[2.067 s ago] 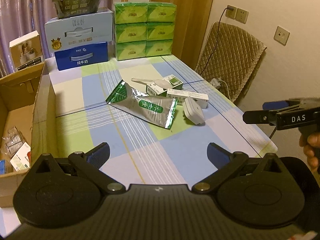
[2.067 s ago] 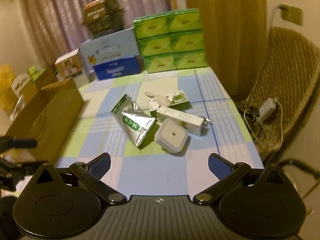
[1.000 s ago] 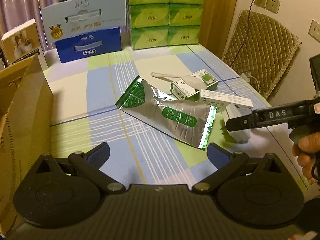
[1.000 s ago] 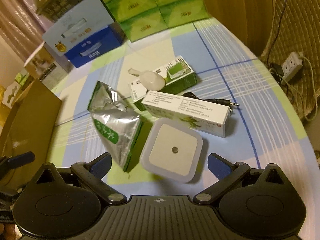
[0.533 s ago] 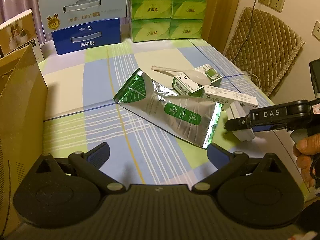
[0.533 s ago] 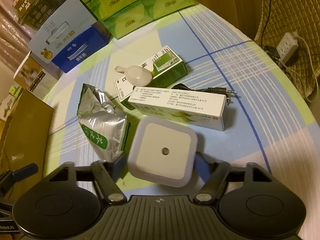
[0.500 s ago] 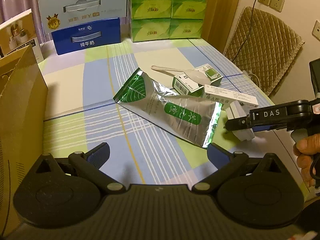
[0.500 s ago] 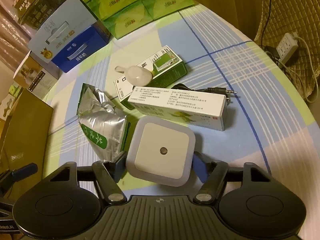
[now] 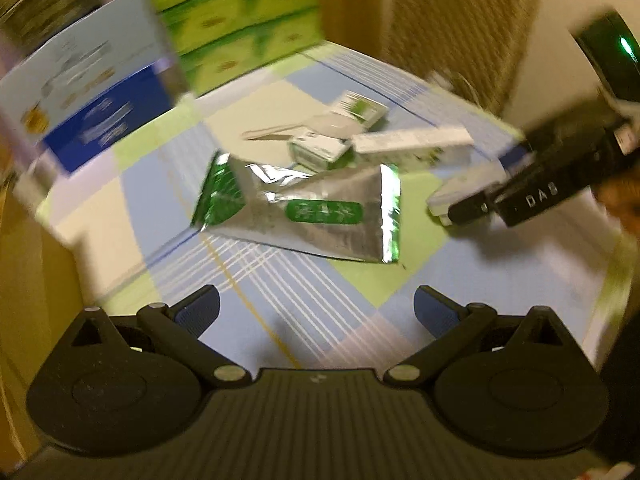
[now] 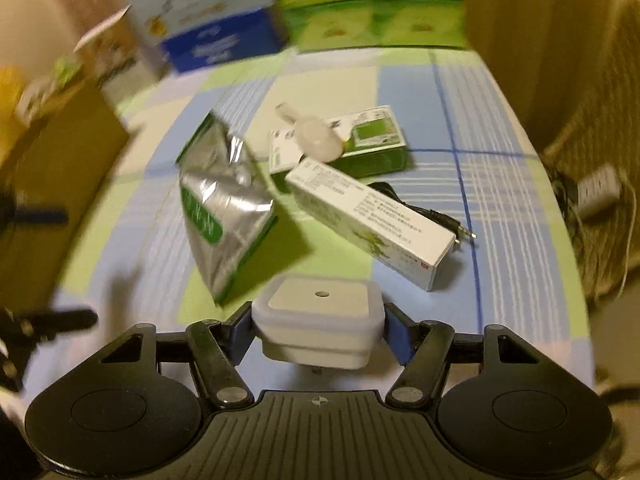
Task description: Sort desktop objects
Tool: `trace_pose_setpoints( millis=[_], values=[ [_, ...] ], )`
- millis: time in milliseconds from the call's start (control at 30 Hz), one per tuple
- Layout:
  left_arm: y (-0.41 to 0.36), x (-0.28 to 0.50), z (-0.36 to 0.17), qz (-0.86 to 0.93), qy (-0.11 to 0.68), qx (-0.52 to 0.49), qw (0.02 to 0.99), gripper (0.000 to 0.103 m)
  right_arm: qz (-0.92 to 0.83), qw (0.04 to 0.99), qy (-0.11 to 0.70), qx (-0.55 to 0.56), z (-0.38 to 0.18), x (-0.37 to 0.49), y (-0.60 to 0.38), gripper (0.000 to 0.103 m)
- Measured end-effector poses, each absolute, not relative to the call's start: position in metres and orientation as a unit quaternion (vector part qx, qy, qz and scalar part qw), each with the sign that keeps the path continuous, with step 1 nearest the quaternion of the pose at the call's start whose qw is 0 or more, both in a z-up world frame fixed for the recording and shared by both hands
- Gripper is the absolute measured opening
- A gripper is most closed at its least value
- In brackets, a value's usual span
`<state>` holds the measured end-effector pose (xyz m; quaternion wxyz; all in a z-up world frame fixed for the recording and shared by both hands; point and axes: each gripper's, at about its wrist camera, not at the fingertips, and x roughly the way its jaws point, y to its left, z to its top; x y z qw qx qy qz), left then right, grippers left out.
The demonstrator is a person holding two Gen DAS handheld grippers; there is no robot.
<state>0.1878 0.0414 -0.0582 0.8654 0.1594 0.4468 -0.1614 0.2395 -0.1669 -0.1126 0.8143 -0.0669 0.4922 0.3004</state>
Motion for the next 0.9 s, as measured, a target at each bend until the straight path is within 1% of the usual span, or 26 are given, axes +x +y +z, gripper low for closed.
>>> trace_pose_setpoints(
  millis=[133, 233, 333, 433, 500, 667, 867, 900],
  values=[
    [0.026, 0.197, -0.061, -0.207, 0.445, 0.261, 0.831, 0.102, 0.34, 0.794, 0.488, -0.126, -0.113, 0.238, -0.163, 0.064],
    [0.023, 0.206, -0.064, -0.23, 0.436, 0.308, 0.814, 0.102, 0.344, 0.788, 0.491, -0.14, -0.116, 0.242, -0.162, 0.064],
    [0.024, 0.216, -0.064, -0.255, 0.432, 0.315, 0.806, 0.102, 0.346, 0.784, 0.499, -0.134, -0.119, 0.245, -0.162, 0.065],
    [0.027, 0.225, -0.064, -0.273, 0.428, 0.321, 0.799, 0.102, 0.344, 0.782, 0.503, -0.133, -0.122, 0.248, -0.161, 0.069],
    [0.029, 0.23, -0.067, -0.285, 0.425, 0.337, 0.79, 0.102, 0.339, 0.783, 0.503, -0.135, -0.124, 0.249, -0.159, 0.075],
    [0.028, 0.24, -0.073, -0.317, 0.415, 0.371, 0.768, 0.102, 0.333, 0.788, 0.5, -0.135, -0.123, 0.251, -0.156, 0.077],
    [0.021, 0.25, -0.087, -0.357, 0.393, 0.412, 0.74, 0.102, 0.329, 0.787, 0.494, -0.169, -0.121, 0.252, -0.145, 0.076],
    [0.02, 0.251, -0.089, -0.363, 0.388, 0.419, 0.736, 0.102, 0.329, 0.785, 0.493, -0.179, -0.121, 0.251, -0.143, 0.069]
  ],
)
